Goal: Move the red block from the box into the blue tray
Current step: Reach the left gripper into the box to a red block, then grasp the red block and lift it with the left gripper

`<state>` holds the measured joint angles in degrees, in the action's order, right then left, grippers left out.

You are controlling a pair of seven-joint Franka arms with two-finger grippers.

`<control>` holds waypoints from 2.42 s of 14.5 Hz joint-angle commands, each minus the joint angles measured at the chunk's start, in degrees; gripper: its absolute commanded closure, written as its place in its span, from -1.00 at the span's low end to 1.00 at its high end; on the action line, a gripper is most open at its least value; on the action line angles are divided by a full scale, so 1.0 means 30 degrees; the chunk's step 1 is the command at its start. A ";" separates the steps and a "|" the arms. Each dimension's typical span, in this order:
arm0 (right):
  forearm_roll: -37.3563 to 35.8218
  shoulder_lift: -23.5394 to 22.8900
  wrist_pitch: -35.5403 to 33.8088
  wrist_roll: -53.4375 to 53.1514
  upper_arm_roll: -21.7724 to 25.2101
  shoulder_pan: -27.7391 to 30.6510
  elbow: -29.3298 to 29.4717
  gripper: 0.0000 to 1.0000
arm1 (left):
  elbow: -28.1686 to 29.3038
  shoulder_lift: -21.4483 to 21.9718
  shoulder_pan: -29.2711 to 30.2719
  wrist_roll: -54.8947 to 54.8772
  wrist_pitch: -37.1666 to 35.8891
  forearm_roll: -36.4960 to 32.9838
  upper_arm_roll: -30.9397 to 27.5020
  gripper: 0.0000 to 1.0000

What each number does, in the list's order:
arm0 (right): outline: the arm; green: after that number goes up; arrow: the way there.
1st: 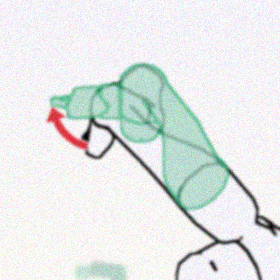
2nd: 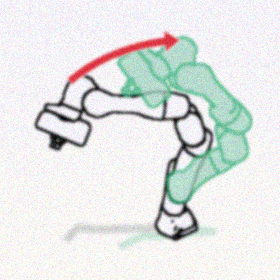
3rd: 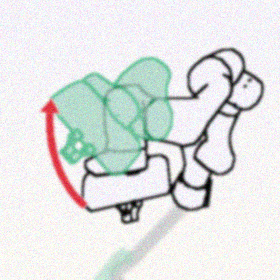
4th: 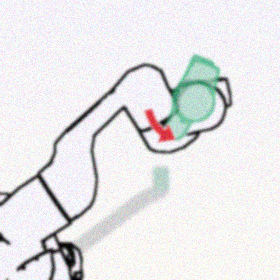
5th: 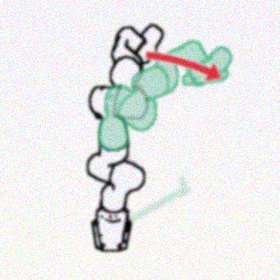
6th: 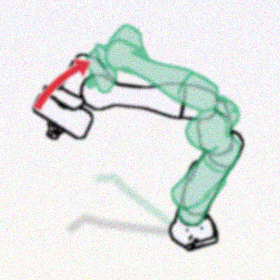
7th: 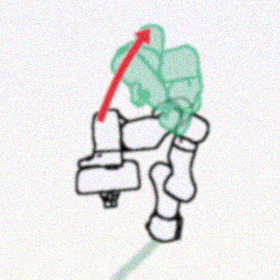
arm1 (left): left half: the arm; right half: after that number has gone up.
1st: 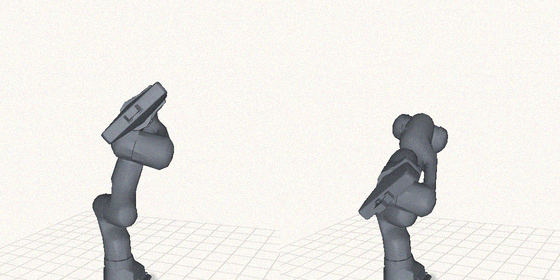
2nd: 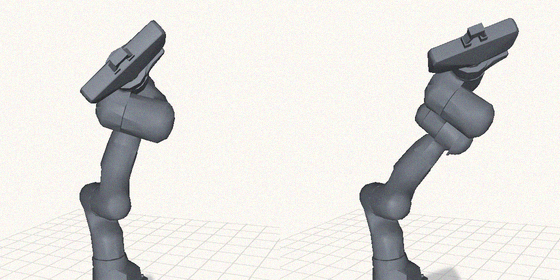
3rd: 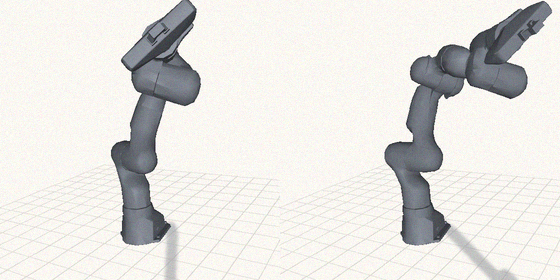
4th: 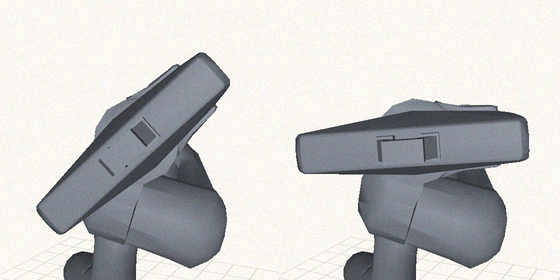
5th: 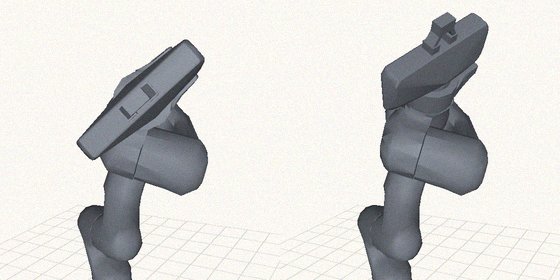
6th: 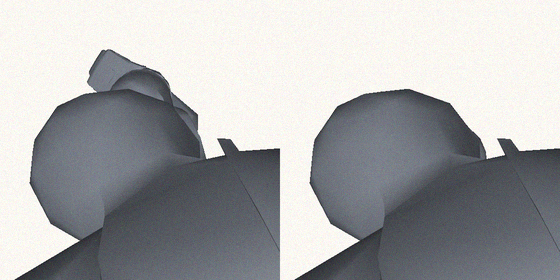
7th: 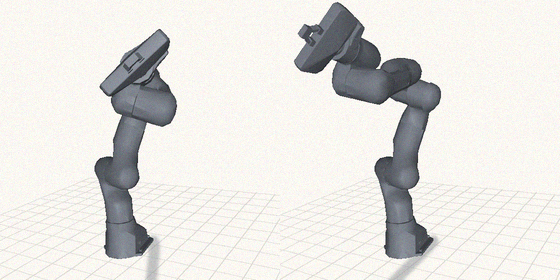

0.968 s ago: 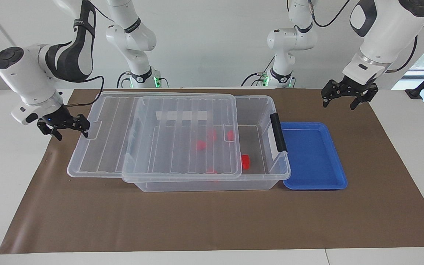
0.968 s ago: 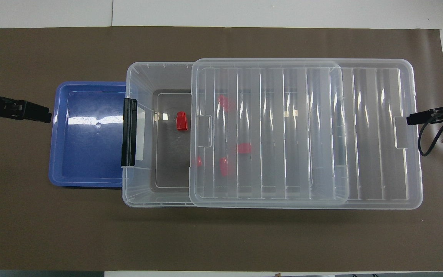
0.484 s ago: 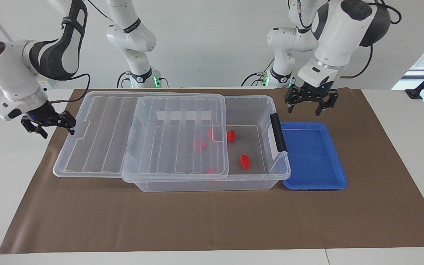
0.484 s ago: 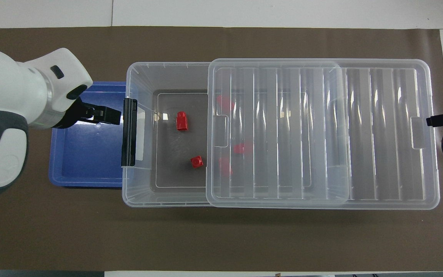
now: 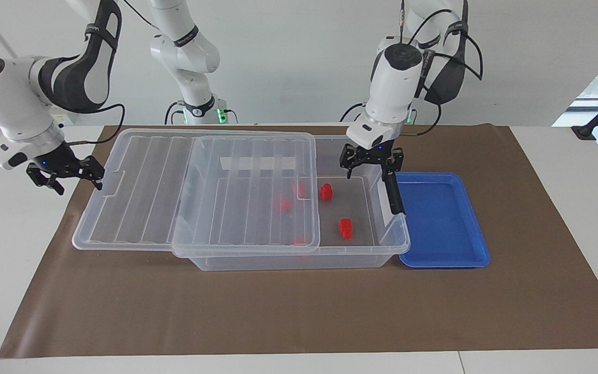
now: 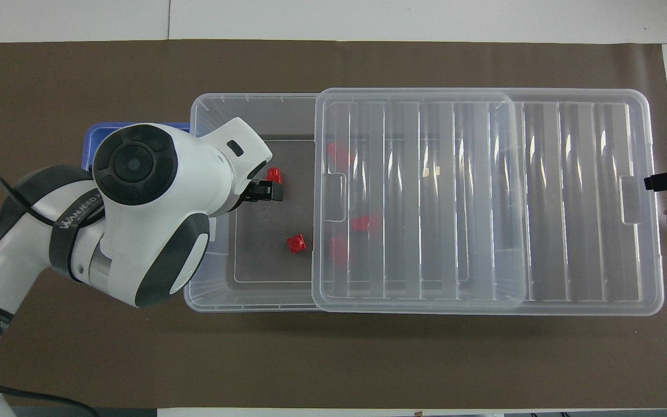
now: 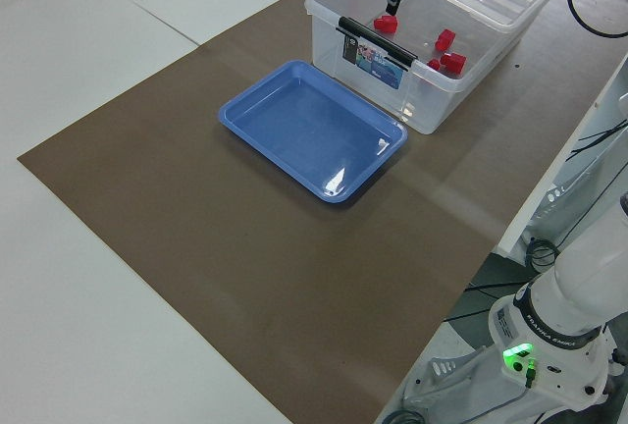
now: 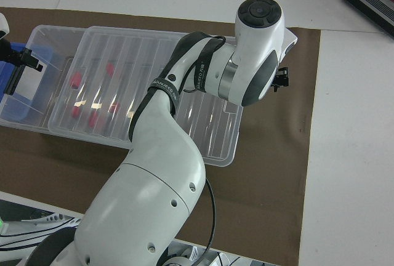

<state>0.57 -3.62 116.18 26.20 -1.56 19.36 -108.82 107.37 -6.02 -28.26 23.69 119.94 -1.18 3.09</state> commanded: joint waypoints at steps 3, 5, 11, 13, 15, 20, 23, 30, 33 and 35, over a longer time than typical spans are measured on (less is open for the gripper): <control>-0.0513 -0.0200 0.0764 0.0435 -0.0153 0.0402 0.0033 -1.00 | 0.1005 -0.1859 -0.0569 0.1244 0.3492 -0.0486 -0.0325 -1.00; -0.0601 -0.0200 0.0940 0.0435 -0.0124 0.0461 0.0003 -1.00 | 0.1356 -0.2270 -0.0482 0.1244 0.4635 -0.0486 -0.0325 -1.00; -0.0924 -0.0200 0.0797 0.0464 -0.0153 0.0490 0.0148 -1.00 | 0.1388 -0.4553 -0.0365 0.1274 0.7153 -0.0486 -0.0384 -1.00; -0.0924 -0.0288 -0.0370 0.0435 -0.0153 0.0228 0.1138 -1.00 | 0.1591 -0.4761 -0.0218 0.1245 0.7832 -0.0486 -0.0413 -1.00; -0.0953 -0.0347 -0.2653 0.0173 -0.0270 -0.0704 0.2954 -1.00 | 0.2001 -0.4762 -0.0129 0.1273 0.7979 -0.0486 -0.0443 -0.96; -0.0573 0.0824 -0.7105 -0.2922 -0.0329 -0.3135 0.5562 -1.00 | 0.1886 -0.4762 -0.0100 0.1274 0.7922 -0.0486 -0.0530 1.00; 0.0155 0.1117 -0.8433 -0.6149 -0.0446 -0.3728 0.5805 -1.00 | 0.1886 -0.3859 -0.0100 0.1274 0.7572 -0.0486 -0.0501 1.00; 0.0600 0.1469 -0.8171 -0.6509 -0.0446 -0.3583 0.5045 -1.00 | 0.0918 0.1325 0.0482 0.0835 0.0429 -0.0457 -0.0530 1.00; 0.0629 0.1762 -0.6775 -0.5574 -0.0358 -0.2882 0.4137 -0.62 | 0.1270 0.2560 0.2150 -0.0507 -0.1243 -0.0457 -0.0530 1.00; 0.0600 0.1763 -0.6034 -0.4579 -0.0329 -0.2093 0.3783 0.36 | 0.1591 0.2649 0.3641 -0.2406 -0.1366 -0.0457 -0.0530 1.00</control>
<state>1.67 0.17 95.33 9.16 -2.34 10.20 -94.57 110.03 1.19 -21.27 21.28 116.28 -1.58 1.20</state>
